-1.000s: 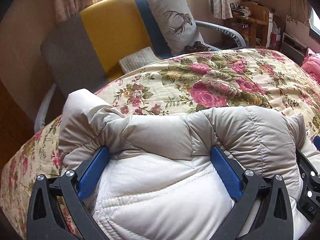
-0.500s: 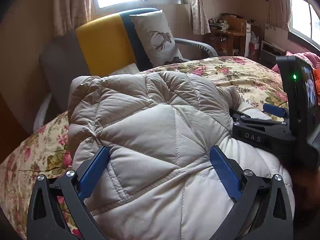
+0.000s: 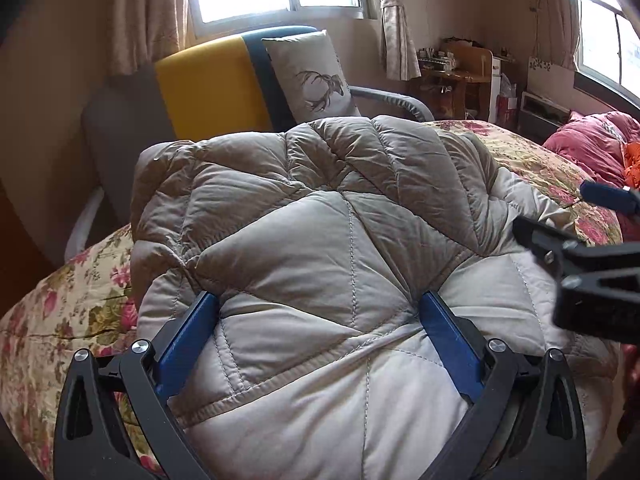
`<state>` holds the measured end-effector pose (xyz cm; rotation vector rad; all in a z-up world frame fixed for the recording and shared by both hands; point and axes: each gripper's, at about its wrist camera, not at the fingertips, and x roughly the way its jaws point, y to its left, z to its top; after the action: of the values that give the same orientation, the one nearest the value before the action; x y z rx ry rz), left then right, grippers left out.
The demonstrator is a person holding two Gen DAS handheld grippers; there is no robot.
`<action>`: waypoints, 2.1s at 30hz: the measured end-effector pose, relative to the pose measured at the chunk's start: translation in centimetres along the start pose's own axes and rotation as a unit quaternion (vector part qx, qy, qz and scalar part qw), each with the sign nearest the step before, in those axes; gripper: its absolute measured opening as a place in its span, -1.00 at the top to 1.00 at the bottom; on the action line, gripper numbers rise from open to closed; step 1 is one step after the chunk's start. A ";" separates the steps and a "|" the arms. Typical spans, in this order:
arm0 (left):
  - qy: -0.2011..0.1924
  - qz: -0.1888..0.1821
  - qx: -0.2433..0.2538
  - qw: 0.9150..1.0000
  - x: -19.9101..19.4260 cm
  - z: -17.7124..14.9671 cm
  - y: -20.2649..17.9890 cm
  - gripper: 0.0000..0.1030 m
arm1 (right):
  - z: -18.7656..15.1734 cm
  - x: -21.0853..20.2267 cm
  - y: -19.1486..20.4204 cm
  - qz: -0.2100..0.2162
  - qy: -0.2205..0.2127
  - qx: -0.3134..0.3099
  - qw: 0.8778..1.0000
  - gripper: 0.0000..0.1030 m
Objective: Fold large clothes
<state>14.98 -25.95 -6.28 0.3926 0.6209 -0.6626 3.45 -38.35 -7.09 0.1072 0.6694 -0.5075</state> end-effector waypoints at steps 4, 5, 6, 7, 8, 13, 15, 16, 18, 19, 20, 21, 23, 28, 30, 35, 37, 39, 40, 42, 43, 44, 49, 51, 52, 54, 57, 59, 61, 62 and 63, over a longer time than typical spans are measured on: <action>-0.006 -0.014 0.002 1.000 -1.8 -0.6 0.6 -0.93 | -3.0 3.1 -1.9 0.036 0.021 0.064 0.997 -0.95; -0.013 -0.007 -0.001 1.000 -2.6 -0.8 0.9 -0.93 | -3.3 3.2 -2.3 0.043 0.024 0.077 0.996 -0.95; -0.023 0.004 -0.013 1.000 -3.5 -1.1 1.5 -0.93 | -3.3 3.1 -2.3 0.042 0.022 0.076 0.996 -0.95; -0.029 0.013 -0.032 0.999 -4.1 -1.5 2.3 -0.93 | -3.2 3.0 -2.2 0.038 0.018 0.069 0.997 -0.95; -0.031 0.019 -0.056 0.998 -4.6 -1.9 3.3 -0.93 | -3.2 2.8 -2.0 0.035 0.013 0.063 0.997 -0.95; 0.025 -0.055 -0.163 0.985 -3.7 -4.6 7.1 -0.93 | -3.1 2.7 -3.4 0.084 0.033 0.105 0.990 -0.96; 0.032 -0.087 -0.194 0.977 -3.4 -5.3 7.9 -0.93 | -2.8 2.4 -4.1 0.113 0.055 0.125 0.984 -0.96; 0.037 -0.100 -0.206 0.973 -3.2 -5.5 8.1 -0.93 | -2.6 2.2 -4.4 0.126 0.064 0.131 0.981 -0.96; 0.049 -0.117 -0.225 0.966 -2.9 -5.6 8.6 -0.93 | -2.4 1.6 -5.0 0.150 0.076 0.138 0.976 -0.96; 0.052 -0.122 -0.227 0.965 -2.9 -5.6 8.7 -0.93 | -2.3 1.3 -5.2 0.163 0.080 0.139 0.974 -0.97; 0.056 -0.127 -0.226 0.964 -2.9 -5.5 8.7 -0.93 | -2.3 1.0 -5.3 0.177 0.086 0.136 0.971 -0.97; 0.060 -0.133 -0.226 0.963 -2.9 -5.3 8.8 -0.93 | -2.2 0.9 -5.3 0.188 0.093 0.134 0.969 -0.97; 0.069 -0.153 -0.231 0.958 -2.9 -5.3 9.4 -0.93 | -2.2 0.9 -5.3 0.209 0.111 0.129 0.963 -0.97; 0.090 -0.191 -0.242 0.947 -3.1 -5.9 10.4 -0.93 | -3.3 3.5 -5.6 0.270 0.171 0.167 0.933 -0.97; 0.099 -0.200 -0.243 0.944 -3.3 -6.2 10.6 -0.93 | -3.7 5.1 -5.7 0.304 0.196 0.186 0.914 -0.97; 0.119 -0.233 -0.248 0.933 -3.4 -6.9 10.4 -0.93 | -4.0 7.1 -5.9 0.360 0.223 0.204 0.883 -0.97; 0.115 -0.235 -0.241 0.935 -3.5 -6.9 9.9 -0.93 | -3.8 7.2 -5.7 0.364 0.221 0.195 0.883 -0.97; 0.114 -0.236 -0.237 0.935 -3.3 -6.8 9.4 -0.93 | -3.7 7.5 -5.5 0.372 0.222 0.192 0.881 -0.97; 0.115 -0.237 -0.238 0.935 -3.3 -6.9 9.2 -0.93 | -3.7 7.7 -5.4 0.376 0.224 0.193 0.878 -0.97; 0.116 -0.242 -0.240 0.933 -3.3 -7.0 9.1 -0.93 | -3.5 8.2 -5.5 0.385 0.228 0.194 0.873 -0.97; 0.117 -0.245 -0.239 0.932 -3.1 -7.1 9.2 -0.93 | -3.5 8.3 -5.4 0.388 0.231 0.191 0.871 -0.97; 0.119 -0.248 -0.240 0.931 -3.0 -7.1 9.3 -0.93 | -3.4 8.4 -5.4 0.392 0.235 0.187 0.869 -0.97; 0.131 -0.264 -0.250 0.922 -2.0 -7.3 9.3 -0.93 | -2.5 10.0 -5.6 0.408 0.247 0.176 0.861 -0.97; 0.131 -0.260 -0.244 0.925 -2.1 -7.1 8.8 -0.93 | -2.0 10.5 -5.2 0.413 0.248 0.169 0.860 -0.97; 0.131 -0.260 -0.243 0.925 -2.0 -7.0 8.8 -0.93 | -1.7 10.8 -4.9 0.415 0.249 0.167 0.859 -0.97; 0.132 -0.263 -0.248 0.923 -1.8 -7.0 8.6 -0.93 | -1.5 11.4 -4.4 0.418 0.250 0.162 0.858 -0.97; 0.129 -0.265 -0.256 0.921 -1.4 -7.3 9.2 -0.94 | -1.2 11.6 -4.1 0.421 0.234 0.160 0.861 -0.97; 0.123 -0.264 -0.260 0.921 -1.4 -7.6 9.2 -0.94 | -1.3 11.8 -4.1 0.423 0.229 0.162 0.862 -0.97; 0.118 -0.259 -0.256 0.924 -1.8 -8.0 9.4 -0.93 | -1.3 11.9 -4.0 0.425 0.226 0.166 0.861 -0.97; 0.115 -0.255 -0.253 0.926 -2.0 -8.0 9.4 -0.86 | -1.4 11.9 -4.0 0.424 0.223 0.166 0.862 -0.97; 0.110 -0.249 -0.249 0.930 -2.3 -7.9 9.2 -0.79 | -1.4 11.8 -4.0 0.423 0.221 0.167 0.862 -0.97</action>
<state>16.53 -14.07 -9.38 -0.1806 1.0916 -0.9158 8.66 -46.37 -15.21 0.8321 0.8943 0.2795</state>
